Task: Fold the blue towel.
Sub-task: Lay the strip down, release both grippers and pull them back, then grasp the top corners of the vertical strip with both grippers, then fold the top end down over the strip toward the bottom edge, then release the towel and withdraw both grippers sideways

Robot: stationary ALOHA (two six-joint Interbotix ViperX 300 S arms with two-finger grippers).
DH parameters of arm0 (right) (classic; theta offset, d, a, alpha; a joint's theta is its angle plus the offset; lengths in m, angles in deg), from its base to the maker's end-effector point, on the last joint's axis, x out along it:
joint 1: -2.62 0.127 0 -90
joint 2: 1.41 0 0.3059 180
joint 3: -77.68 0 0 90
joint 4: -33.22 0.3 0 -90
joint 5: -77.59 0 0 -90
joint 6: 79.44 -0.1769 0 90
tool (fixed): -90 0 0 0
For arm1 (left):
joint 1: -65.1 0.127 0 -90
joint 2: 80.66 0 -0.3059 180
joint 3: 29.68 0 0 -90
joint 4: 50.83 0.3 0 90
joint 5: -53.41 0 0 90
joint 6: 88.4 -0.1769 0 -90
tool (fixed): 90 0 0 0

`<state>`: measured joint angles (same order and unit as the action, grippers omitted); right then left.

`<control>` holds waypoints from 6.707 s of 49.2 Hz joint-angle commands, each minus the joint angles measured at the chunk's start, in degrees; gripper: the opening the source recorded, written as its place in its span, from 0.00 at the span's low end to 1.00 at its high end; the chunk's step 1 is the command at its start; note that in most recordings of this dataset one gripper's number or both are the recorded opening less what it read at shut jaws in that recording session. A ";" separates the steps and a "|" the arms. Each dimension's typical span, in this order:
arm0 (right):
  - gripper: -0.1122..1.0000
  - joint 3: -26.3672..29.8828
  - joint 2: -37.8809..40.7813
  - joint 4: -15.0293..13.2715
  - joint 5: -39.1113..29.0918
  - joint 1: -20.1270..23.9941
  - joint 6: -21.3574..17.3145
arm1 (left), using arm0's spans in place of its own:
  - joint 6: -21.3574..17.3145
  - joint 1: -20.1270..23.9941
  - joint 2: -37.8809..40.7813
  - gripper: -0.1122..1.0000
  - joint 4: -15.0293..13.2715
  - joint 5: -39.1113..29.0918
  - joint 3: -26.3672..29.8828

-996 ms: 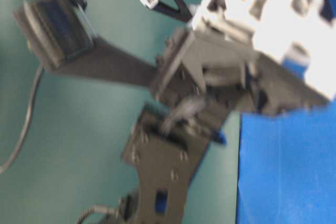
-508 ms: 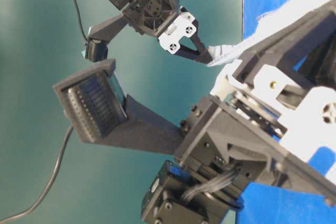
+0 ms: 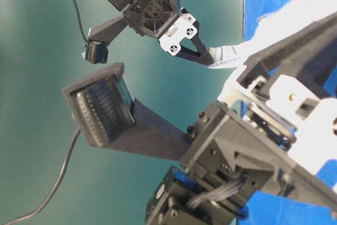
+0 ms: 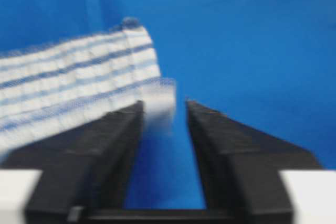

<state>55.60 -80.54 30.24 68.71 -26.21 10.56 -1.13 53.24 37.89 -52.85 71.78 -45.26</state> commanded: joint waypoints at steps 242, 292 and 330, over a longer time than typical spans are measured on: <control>0.17 -23.73 -12.74 2.11 9.14 5.19 -0.88 | 0.00 25.49 -3.96 0.11 0.53 2.90 -5.62; 0.17 -26.98 -14.06 18.37 7.65 35.95 -0.88 | 7.65 3.08 -4.57 0.11 0.26 -8.09 -6.24; 0.59 -22.85 -13.89 18.46 6.06 37.97 -0.62 | 7.03 3.43 -7.03 0.71 0.18 -10.11 -5.71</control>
<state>31.16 -92.66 48.52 75.13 11.59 9.77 6.17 56.75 33.75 -52.68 62.29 -51.50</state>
